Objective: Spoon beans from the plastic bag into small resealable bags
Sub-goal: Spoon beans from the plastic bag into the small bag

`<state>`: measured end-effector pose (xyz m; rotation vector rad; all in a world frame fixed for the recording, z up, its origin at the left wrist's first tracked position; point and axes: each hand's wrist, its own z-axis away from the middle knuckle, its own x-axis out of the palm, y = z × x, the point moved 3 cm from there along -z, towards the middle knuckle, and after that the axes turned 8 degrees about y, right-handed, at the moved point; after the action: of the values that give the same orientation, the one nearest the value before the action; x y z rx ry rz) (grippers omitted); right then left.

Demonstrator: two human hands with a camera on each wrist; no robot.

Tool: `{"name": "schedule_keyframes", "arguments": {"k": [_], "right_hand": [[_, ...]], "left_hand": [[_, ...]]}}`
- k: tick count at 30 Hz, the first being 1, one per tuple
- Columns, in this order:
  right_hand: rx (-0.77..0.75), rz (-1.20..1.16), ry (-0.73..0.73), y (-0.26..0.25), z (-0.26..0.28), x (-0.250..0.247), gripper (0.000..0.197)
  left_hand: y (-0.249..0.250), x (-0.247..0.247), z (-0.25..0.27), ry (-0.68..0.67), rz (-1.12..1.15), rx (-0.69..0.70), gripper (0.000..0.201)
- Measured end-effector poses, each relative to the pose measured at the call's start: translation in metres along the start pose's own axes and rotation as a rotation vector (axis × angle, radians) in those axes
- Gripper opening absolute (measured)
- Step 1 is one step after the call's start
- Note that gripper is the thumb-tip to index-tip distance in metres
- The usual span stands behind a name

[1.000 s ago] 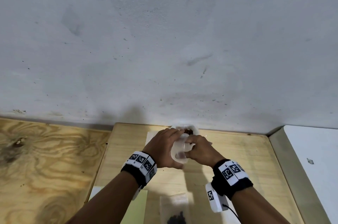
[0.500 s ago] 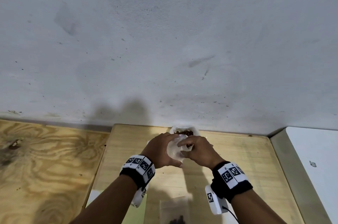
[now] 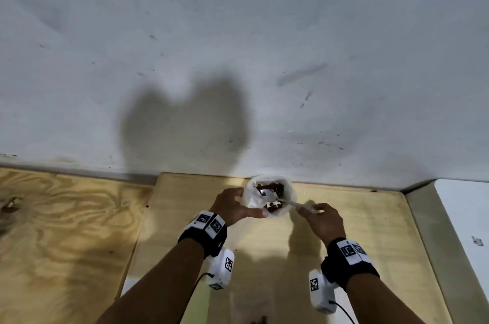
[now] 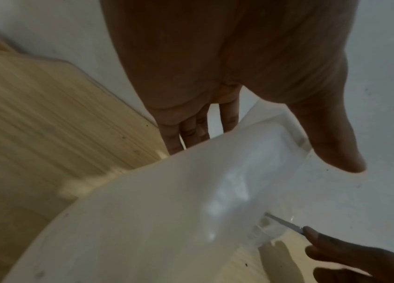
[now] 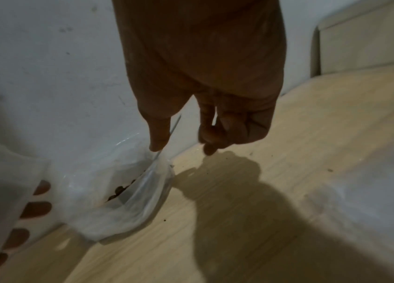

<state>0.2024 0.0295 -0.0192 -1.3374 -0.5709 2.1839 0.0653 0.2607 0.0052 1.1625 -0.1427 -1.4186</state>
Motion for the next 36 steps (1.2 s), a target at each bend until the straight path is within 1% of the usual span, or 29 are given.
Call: {"name": "schedule_keyframes", "arguments": {"k": [1, 4, 8, 11, 12, 13, 16, 17, 20, 23, 28, 36], "right_hand": [[-0.021, -0.041, 0.006, -0.002, -0.002, 0.002, 0.025], [-0.083, -0.189, 0.079, -0.003, -0.008, 0.008, 0.029], [-0.153, -0.402, 0.128, -0.009, -0.011, 0.006, 0.021], [-0.221, -0.427, 0.186, -0.012, -0.008, 0.002, 0.026], [-0.228, -0.428, 0.190, -0.011, -0.007, 0.004, 0.026], [-0.223, -0.437, 0.177, -0.010, -0.007, 0.008, 0.026], [-0.092, -0.475, 0.101, -0.004, -0.006, 0.029, 0.024], [-0.052, -0.490, 0.081, -0.003, -0.004, 0.037, 0.023], [0.014, -0.541, 0.030, -0.007, 0.001, 0.062, 0.018], [0.075, -0.606, 0.016, -0.017, 0.007, 0.073, 0.017], [0.182, -0.739, 0.046, -0.016, 0.006, 0.059, 0.022], [0.195, -0.774, 0.076, -0.004, 0.011, 0.008, 0.009]], "left_hand": [[0.003, 0.003, -0.003, -0.020, -0.013, 0.020, 0.091], [0.007, 0.011, -0.012, -0.025, -0.034, 0.024, 0.094], [0.006, 0.016, -0.024, -0.033, -0.039, 0.000, 0.089], [0.005, 0.015, -0.025, 0.000, -0.051, 0.025, 0.078], [0.005, 0.015, -0.023, 0.009, -0.063, 0.034, 0.074], [0.004, 0.016, -0.022, 0.017, -0.070, 0.050, 0.075], [0.001, 0.019, -0.016, 0.037, -0.070, 0.101, 0.098], [-0.001, 0.020, -0.014, 0.042, -0.072, 0.117, 0.101], [-0.003, 0.022, -0.012, 0.050, -0.092, 0.148, 0.098], [-0.007, 0.022, -0.012, 0.051, -0.096, 0.150, 0.096], [-0.006, 0.014, -0.018, 0.054, -0.117, 0.154, 0.103], [-0.003, 0.008, -0.025, 0.031, -0.187, 0.123, 0.109]]}}
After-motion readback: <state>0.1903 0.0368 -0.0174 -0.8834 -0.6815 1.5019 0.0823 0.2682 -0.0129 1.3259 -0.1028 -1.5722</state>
